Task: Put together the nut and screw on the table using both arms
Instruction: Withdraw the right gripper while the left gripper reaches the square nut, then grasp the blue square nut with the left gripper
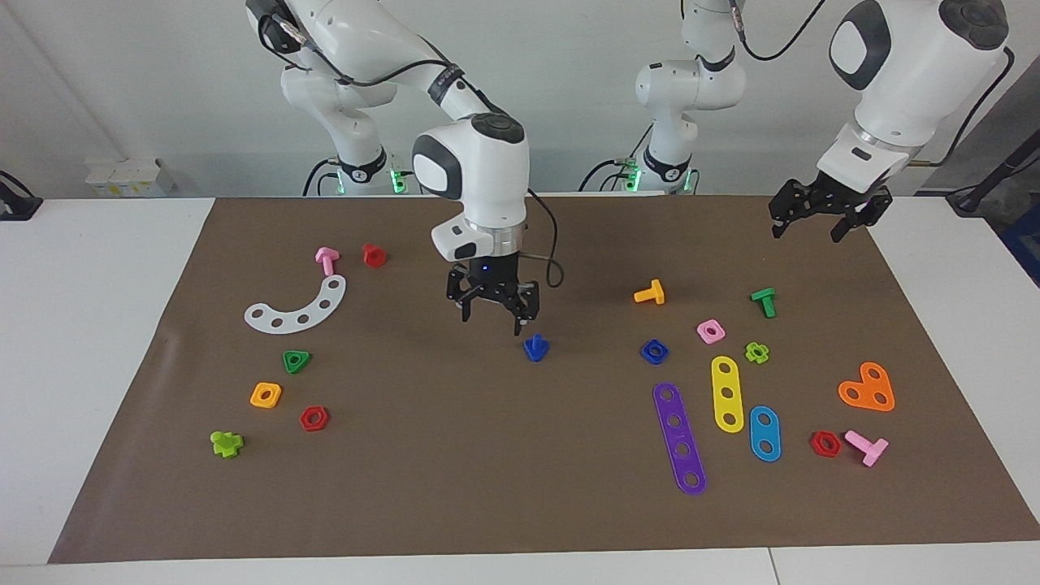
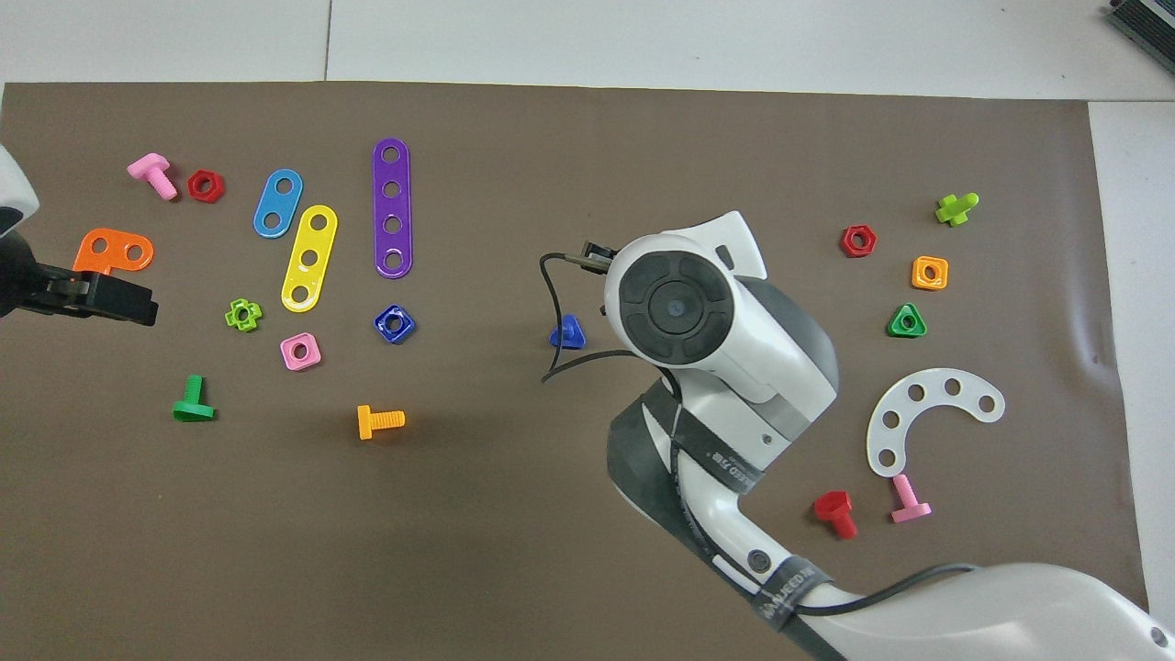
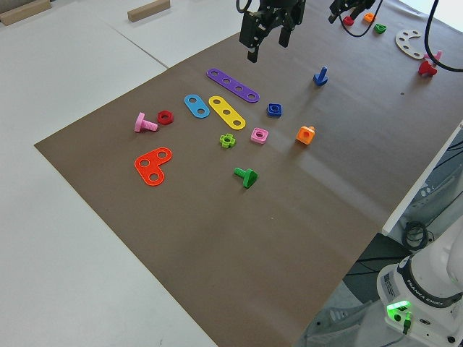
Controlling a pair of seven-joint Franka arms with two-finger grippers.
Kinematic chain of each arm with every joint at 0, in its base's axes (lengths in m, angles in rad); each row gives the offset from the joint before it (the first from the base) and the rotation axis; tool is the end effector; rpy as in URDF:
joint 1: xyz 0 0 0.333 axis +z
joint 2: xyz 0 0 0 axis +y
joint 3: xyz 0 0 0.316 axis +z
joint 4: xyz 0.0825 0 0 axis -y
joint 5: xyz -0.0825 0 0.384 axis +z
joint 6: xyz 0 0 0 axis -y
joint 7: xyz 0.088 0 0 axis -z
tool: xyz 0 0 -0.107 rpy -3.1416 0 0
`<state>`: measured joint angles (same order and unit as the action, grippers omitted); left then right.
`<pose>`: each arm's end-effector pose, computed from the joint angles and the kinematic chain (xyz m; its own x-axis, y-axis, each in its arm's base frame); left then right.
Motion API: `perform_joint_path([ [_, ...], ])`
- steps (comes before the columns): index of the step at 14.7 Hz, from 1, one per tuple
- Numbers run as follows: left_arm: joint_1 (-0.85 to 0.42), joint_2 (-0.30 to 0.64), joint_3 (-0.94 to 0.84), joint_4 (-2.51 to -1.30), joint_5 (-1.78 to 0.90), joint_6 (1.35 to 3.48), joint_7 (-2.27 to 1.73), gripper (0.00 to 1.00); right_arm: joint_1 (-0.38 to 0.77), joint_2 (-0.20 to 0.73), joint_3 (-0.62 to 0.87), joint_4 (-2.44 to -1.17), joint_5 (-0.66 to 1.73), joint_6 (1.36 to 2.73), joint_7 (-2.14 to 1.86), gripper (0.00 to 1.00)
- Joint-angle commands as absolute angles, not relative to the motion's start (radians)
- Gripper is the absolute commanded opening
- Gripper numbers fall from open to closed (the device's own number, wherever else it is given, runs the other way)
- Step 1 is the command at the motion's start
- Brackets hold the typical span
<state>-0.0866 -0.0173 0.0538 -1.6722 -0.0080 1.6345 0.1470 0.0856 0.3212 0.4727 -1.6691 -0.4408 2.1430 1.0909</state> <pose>0.5521 -0.0187 0.5915 0.9838 -0.1783 -0.0189 -0.1781 -0.9839 0.0118 0.5884 0.3087 0.4552 0.8873 -0.3418 0.3095 -0.3505 -0.9361 -0.0291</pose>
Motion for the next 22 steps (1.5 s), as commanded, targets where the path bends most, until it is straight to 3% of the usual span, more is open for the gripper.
perform_joint_path([
  [1, -0.097, -0.049, 0.048, -1.715, 0.008, 1.661, 0.147, 1.0, 0.071, 0.233, 0.343, -1.697, -0.288, 2.12, 0.831, 1.0],
  [5, -0.136, -0.052, 0.048, -1.755, 0.008, 1.716, 0.072, 1.0, 0.074, 0.118, 0.125, -1.698, -0.117, 1.981, 0.487, 1.0],
  [12, -0.284, 0.006, 0.046, -1.928, 0.006, 1.968, -0.091, 1.0, 0.072, -0.024, -0.116, -1.678, -0.008, 1.708, 0.152, 1.0],
  [15, -0.307, 0.049, 0.046, -1.995, 0.006, 2.119, -0.081, 0.97, 0.072, -0.025, -0.126, -1.606, -0.026, 1.573, 0.091, 1.0],
  [17, -0.308, 0.057, 0.046, -2.081, 0.008, 2.26, -0.049, 0.97, 0.072, -0.029, -0.121, -1.615, -0.023, 1.571, 0.083, 1.0],
  [22, -0.36, 0.23, 0.046, -2.083, 0.008, 2.466, -0.026, 0.93, 0.052, -0.048, -0.078, -1.644, -0.017, 1.56, 0.107, 1.0],
])
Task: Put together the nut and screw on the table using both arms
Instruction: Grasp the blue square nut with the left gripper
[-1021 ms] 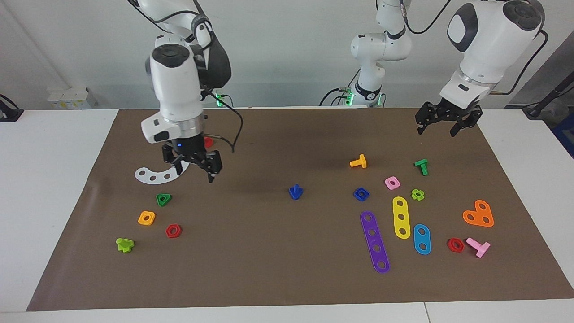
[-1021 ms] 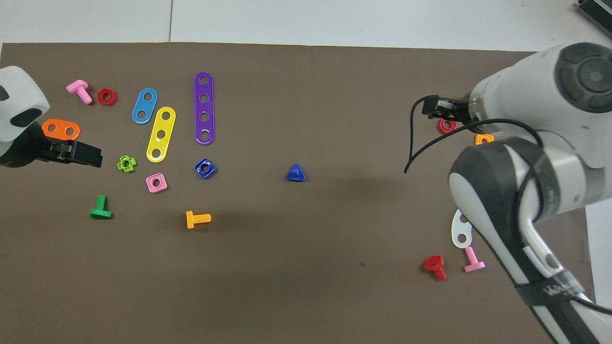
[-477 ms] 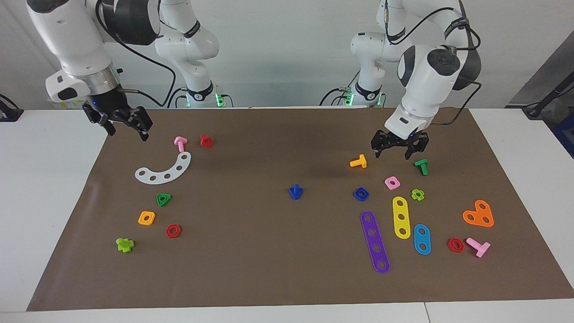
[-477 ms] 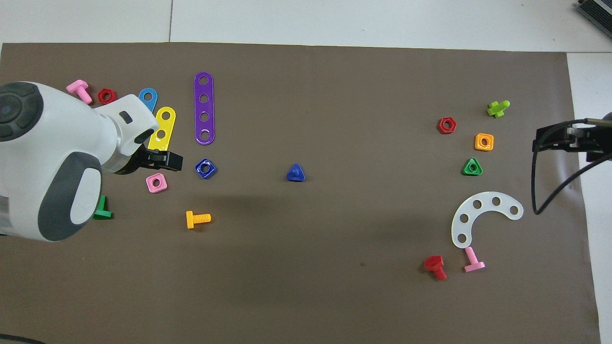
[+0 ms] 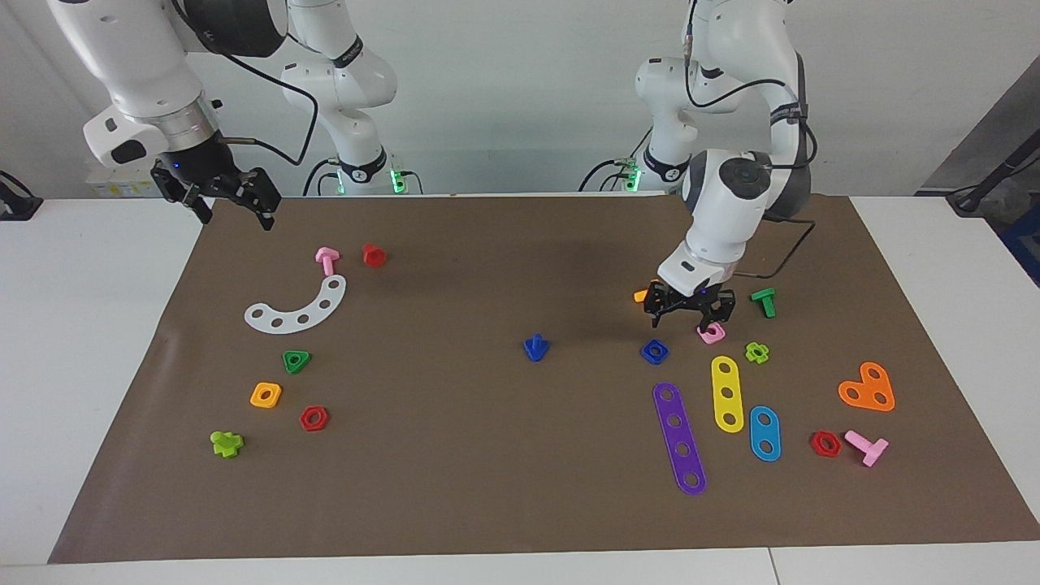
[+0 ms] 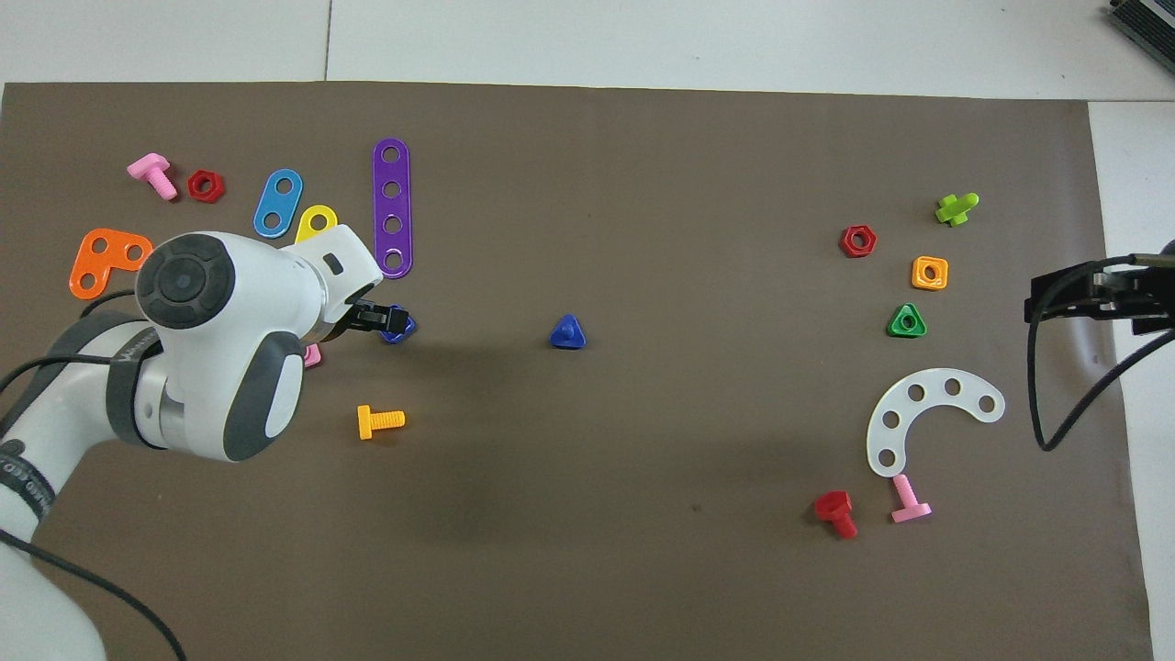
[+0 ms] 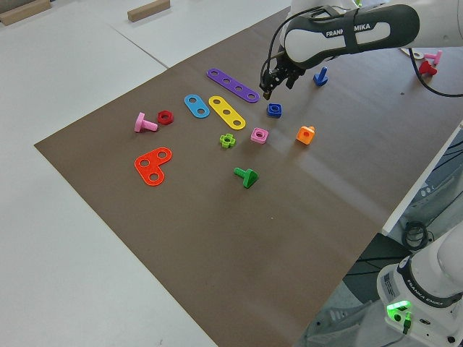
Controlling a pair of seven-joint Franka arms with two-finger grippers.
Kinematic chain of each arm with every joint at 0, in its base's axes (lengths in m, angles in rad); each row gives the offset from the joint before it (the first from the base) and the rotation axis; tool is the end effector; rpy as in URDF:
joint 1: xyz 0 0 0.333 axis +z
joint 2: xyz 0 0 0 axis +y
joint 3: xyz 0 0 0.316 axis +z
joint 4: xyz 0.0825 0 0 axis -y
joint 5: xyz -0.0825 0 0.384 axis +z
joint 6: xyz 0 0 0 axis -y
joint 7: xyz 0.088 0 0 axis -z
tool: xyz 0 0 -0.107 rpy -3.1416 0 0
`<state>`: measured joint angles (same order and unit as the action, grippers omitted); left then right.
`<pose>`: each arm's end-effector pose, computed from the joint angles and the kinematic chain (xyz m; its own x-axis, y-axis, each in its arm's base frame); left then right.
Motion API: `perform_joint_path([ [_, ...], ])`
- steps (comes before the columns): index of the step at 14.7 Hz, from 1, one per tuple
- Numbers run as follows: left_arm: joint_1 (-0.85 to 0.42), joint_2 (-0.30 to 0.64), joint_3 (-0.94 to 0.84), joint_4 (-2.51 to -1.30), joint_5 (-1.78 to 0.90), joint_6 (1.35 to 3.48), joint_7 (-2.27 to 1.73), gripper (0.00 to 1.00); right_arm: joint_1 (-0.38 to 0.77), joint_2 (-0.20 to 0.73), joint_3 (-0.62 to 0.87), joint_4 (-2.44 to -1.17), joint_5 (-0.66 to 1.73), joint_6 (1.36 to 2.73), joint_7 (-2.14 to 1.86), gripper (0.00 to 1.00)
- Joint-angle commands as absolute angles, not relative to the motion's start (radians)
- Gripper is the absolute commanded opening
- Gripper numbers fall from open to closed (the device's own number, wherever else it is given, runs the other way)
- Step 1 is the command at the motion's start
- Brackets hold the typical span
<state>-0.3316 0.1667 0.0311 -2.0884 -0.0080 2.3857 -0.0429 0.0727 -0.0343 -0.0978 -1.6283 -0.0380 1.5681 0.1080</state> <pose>0.5583 -0.1735 0.3575 0.9601 -0.2477 0.1302 -0.2506 -0.9681 0.0066 0.5424 -0.0186 0.6159 0.9909 -0.1326 -0.0222 -0.1317 -0.9906 0.0372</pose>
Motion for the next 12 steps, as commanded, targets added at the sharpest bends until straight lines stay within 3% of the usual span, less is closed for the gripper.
perform_joint_path([
  [1, -0.364, 0.248, 0.048, -2.079, 0.008, 2.476, 0.006, 0.93, 0.055, -0.048, -0.078, -1.644, -0.015, 1.56, 0.115, 1.0],
  [12, -0.35, 0.304, 0.046, -2.068, 0.006, 2.471, 0.316, 0.87, 0.067, -0.041, -0.071, -1.606, -0.027, 1.536, 0.112, 1.0],
])
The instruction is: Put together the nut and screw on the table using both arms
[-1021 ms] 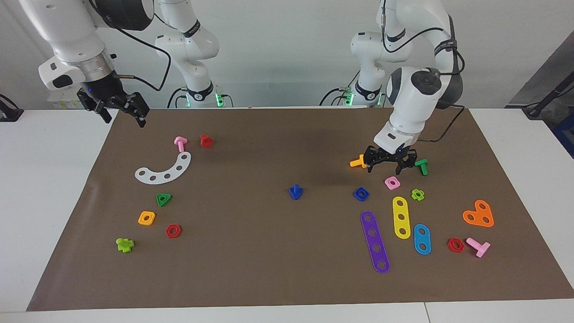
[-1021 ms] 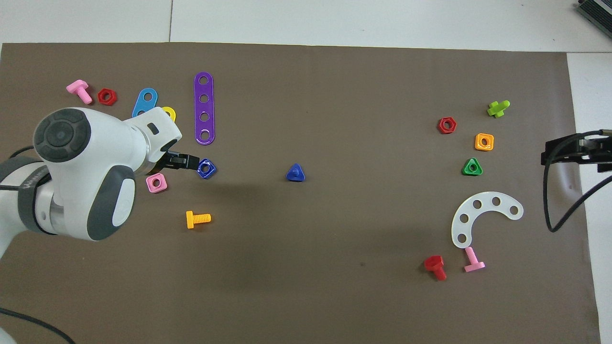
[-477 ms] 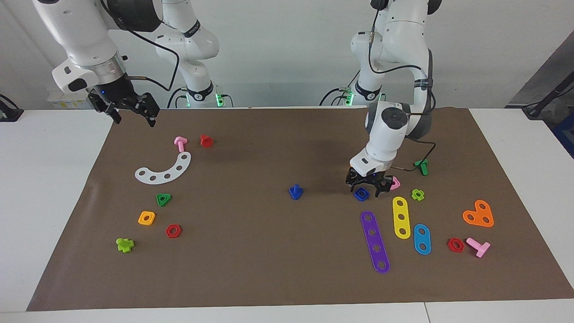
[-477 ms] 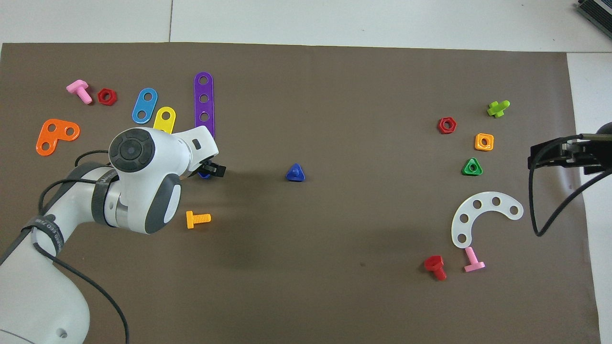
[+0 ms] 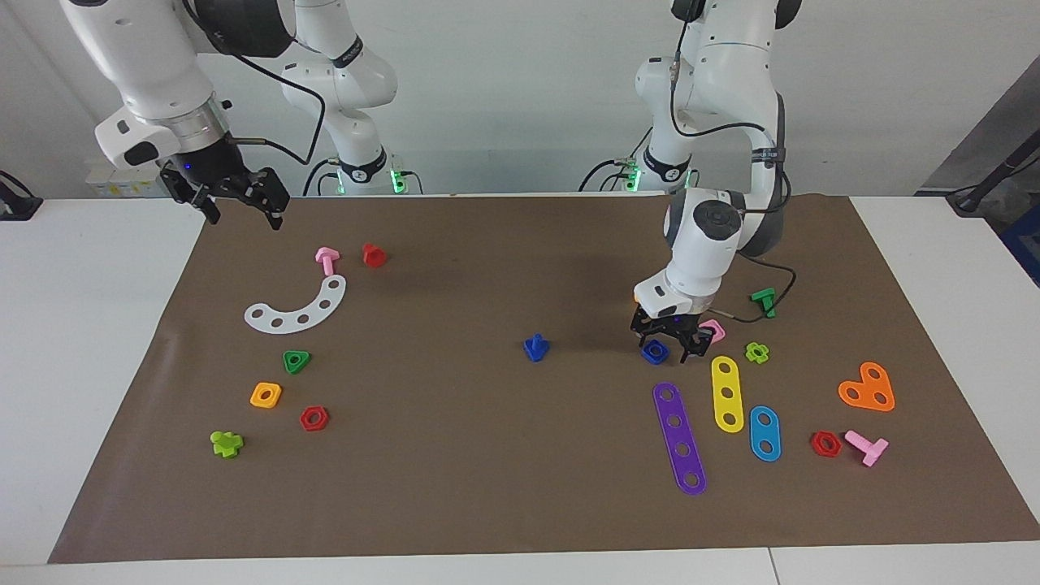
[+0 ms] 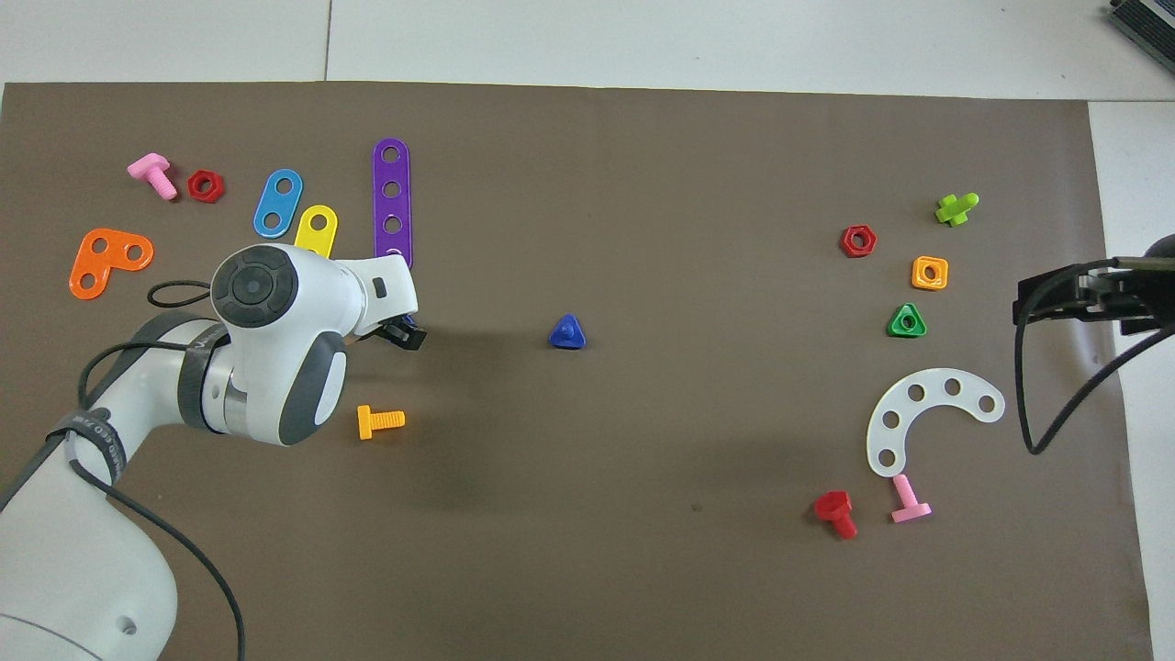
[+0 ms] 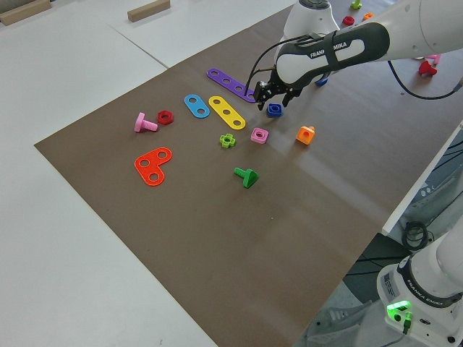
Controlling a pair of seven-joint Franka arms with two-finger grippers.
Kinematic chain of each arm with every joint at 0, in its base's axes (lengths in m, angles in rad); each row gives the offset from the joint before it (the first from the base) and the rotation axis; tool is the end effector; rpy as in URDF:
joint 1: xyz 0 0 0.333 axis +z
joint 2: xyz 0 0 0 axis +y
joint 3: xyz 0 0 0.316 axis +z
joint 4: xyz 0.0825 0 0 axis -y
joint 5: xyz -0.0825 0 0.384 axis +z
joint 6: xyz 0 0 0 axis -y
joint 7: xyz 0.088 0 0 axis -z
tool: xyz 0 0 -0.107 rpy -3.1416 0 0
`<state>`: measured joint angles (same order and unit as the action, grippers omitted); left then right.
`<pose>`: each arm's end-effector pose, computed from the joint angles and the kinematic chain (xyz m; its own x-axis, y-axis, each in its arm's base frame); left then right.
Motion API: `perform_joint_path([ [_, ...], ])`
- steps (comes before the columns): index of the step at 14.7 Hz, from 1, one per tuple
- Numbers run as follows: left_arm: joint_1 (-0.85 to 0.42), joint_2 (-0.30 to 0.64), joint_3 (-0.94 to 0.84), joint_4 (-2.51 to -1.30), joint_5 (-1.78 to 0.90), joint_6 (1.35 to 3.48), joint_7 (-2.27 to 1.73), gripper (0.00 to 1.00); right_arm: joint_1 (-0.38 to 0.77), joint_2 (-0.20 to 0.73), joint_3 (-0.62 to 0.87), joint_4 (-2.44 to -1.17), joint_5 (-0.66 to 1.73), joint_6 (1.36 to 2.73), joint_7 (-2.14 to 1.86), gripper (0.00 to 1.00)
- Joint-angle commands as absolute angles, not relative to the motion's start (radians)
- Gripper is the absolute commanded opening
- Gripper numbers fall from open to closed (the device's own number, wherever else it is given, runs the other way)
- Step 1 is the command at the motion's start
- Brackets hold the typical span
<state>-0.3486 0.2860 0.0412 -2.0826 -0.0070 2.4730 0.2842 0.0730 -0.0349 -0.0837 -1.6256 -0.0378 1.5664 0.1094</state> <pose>0.5661 -0.1803 0.2985 0.8267 -0.5540 0.0984 -0.5534 -0.8322 -0.0357 0.5423 -0.0107 0.6174 0.9926 -0.1198 -0.0205 -0.1190 -0.9922 0.0373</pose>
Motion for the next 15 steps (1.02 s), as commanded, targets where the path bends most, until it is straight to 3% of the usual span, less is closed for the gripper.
perform_joint_path([
  [1, -0.35, 0.302, 0.045, -2.068, 0.006, 2.467, 0.325, 0.87, 0.066, -0.037, -0.068, -1.589, -0.025, 1.525, 0.112, 1.0],
  [8, -0.353, 0.302, 0.043, -2.069, 0.005, 2.459, 0.339, 0.77, 0.063, -0.044, -0.067, -1.605, -0.008, 1.532, 0.11, 1.0],
  [15, -0.353, 0.302, 0.043, -2.066, -0.002, 2.451, 0.356, 0.45, 0.064, -0.046, -0.067, -1.605, -0.009, 1.526, 0.104, 1.0],
])
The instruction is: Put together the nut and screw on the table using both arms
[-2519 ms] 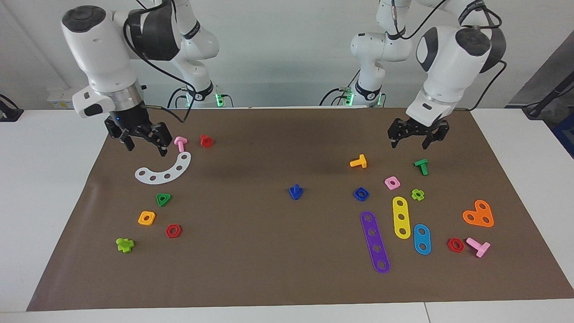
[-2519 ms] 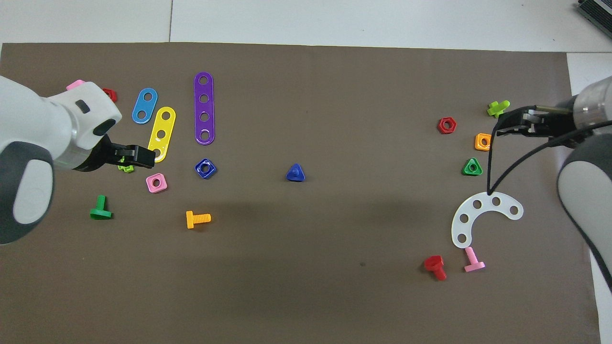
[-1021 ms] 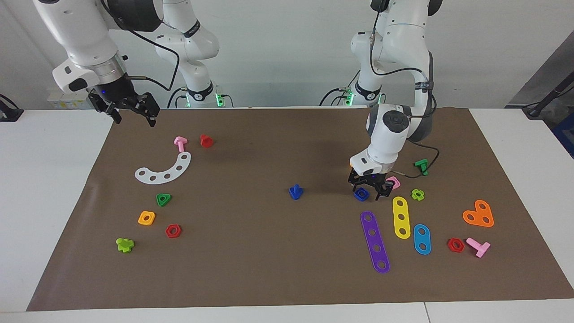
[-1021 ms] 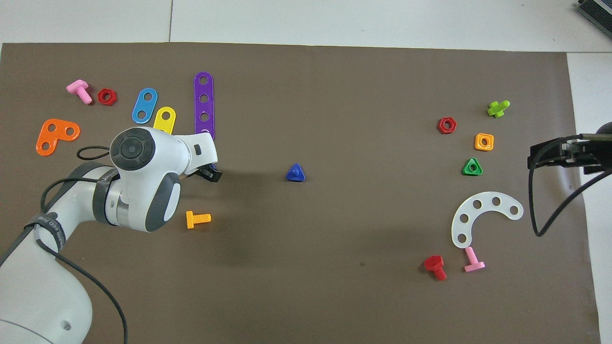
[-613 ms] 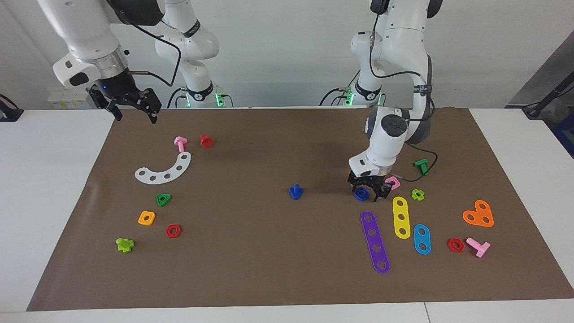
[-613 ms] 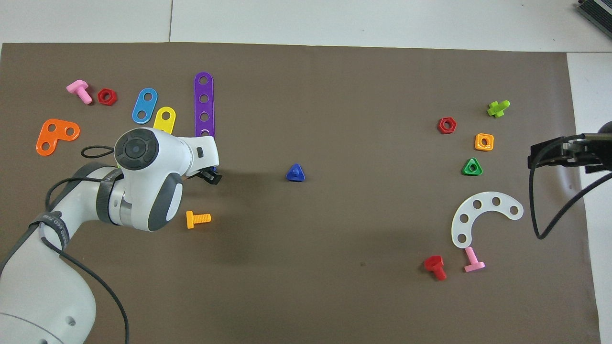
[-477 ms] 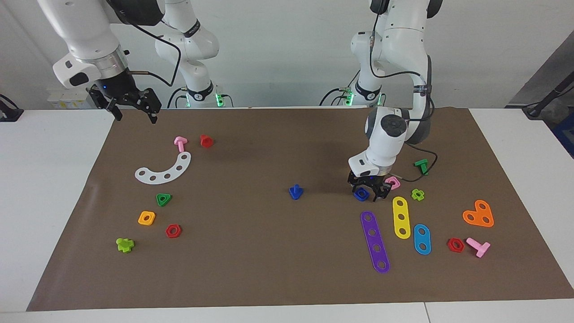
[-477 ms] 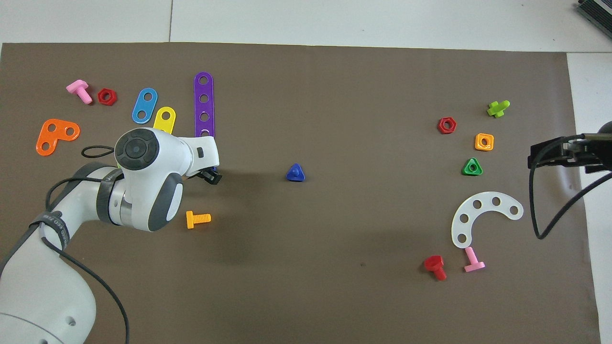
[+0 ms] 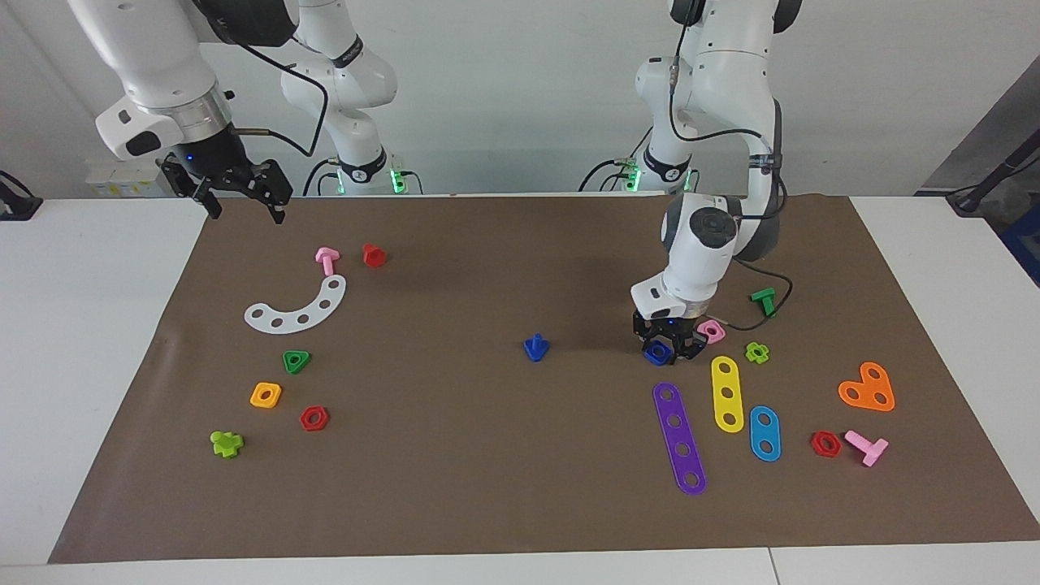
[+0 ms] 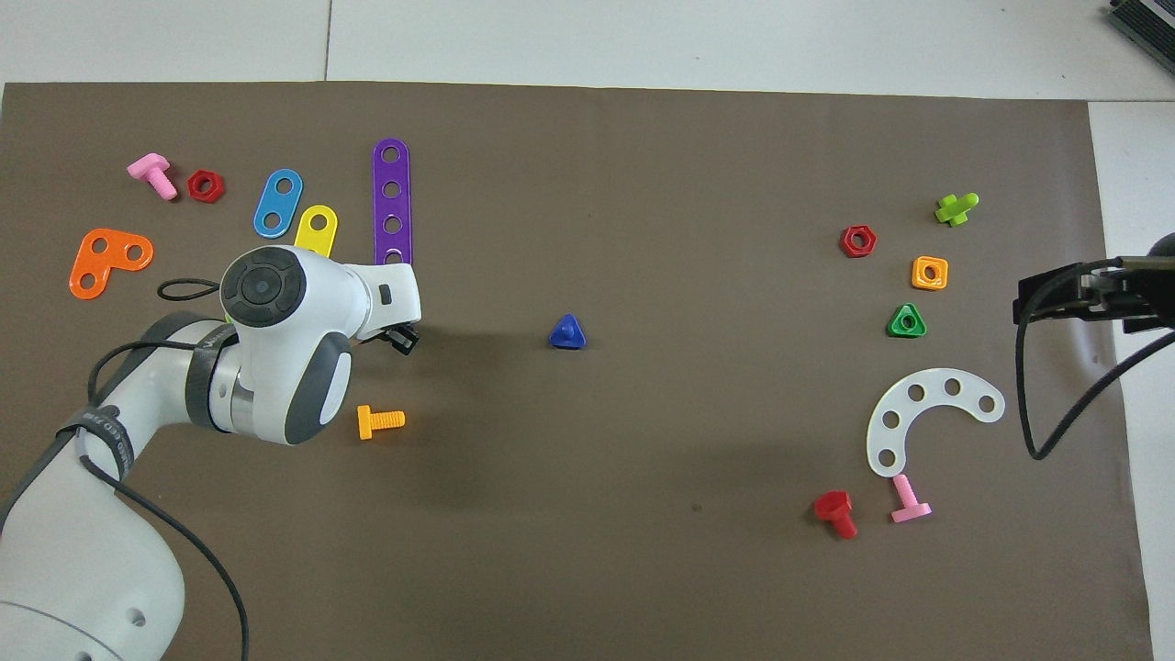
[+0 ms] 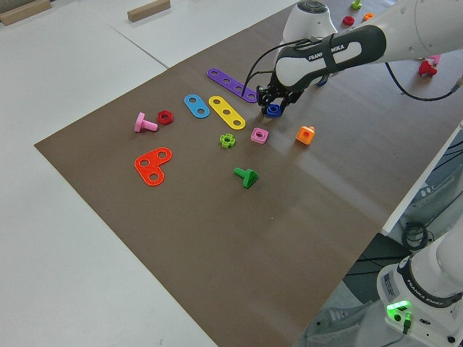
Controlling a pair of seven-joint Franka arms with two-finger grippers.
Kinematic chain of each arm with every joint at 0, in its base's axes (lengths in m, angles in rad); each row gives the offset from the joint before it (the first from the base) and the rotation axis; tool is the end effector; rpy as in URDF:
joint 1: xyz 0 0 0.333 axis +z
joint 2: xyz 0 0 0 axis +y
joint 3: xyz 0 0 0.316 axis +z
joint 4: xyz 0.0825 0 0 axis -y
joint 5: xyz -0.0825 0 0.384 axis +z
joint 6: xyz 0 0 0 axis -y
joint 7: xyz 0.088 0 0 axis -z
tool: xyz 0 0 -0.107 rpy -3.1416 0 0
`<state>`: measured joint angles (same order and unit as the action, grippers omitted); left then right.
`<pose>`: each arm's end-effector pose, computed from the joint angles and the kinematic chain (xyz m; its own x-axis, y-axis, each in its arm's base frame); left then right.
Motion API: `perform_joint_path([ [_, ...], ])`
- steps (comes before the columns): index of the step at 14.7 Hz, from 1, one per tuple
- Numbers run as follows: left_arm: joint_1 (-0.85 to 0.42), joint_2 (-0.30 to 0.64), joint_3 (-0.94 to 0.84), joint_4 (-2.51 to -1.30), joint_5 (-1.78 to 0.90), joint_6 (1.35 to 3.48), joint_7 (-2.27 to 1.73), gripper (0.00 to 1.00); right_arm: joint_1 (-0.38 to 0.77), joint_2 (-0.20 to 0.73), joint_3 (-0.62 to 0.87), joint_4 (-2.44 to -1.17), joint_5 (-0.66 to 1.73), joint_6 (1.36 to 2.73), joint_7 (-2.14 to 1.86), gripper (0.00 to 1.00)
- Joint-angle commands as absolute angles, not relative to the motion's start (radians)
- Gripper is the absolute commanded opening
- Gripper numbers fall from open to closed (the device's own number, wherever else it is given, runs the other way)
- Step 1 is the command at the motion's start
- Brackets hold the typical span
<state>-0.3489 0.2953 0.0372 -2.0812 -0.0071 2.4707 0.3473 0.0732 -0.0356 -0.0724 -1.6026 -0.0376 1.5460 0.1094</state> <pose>0.5653 -0.1827 0.2933 0.7886 -0.6088 0.0867 -0.6080 -0.7930 -0.0376 0.5406 -0.0044 0.6269 0.9939 -0.1091 -0.0171 -0.1085 -0.9934 0.0371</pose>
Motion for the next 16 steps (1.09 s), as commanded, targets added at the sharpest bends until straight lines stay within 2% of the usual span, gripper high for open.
perform_joint_path([
  [1, -0.353, 0.302, 0.043, -2.051, -0.003, 2.432, 0.356, 0.39, 0.064, -0.046, -0.066, -1.605, -0.009, 1.529, 0.104, 1.0],
  [4, -0.351, 0.314, 0.044, -1.981, -0.072, 2.338, 0.348, 0.17, 0.064, -0.046, -0.067, -1.605, -0.009, 1.529, 0.104, 1.0],
  [5, -0.353, 0.324, 0.046, -1.95, -0.106, 2.306, 0.344, 0.16, 0.064, -0.046, -0.067, -1.605, -0.008, 1.529, 0.104, 1.0],
  [9, -0.364, 0.334, 0.048, -1.864, -0.155, 2.203, 0.163, 0.14, 0.064, -0.046, -0.067, -1.605, -0.009, 1.529, 0.104, 1.0],
  [16, -0.549, 0.348, 0.052, -1.798, -0.141, 2.191, -0.312, 0.13, 0.064, -0.046, -0.066, -1.605, -0.008, 1.529, 0.104, 1.0],
])
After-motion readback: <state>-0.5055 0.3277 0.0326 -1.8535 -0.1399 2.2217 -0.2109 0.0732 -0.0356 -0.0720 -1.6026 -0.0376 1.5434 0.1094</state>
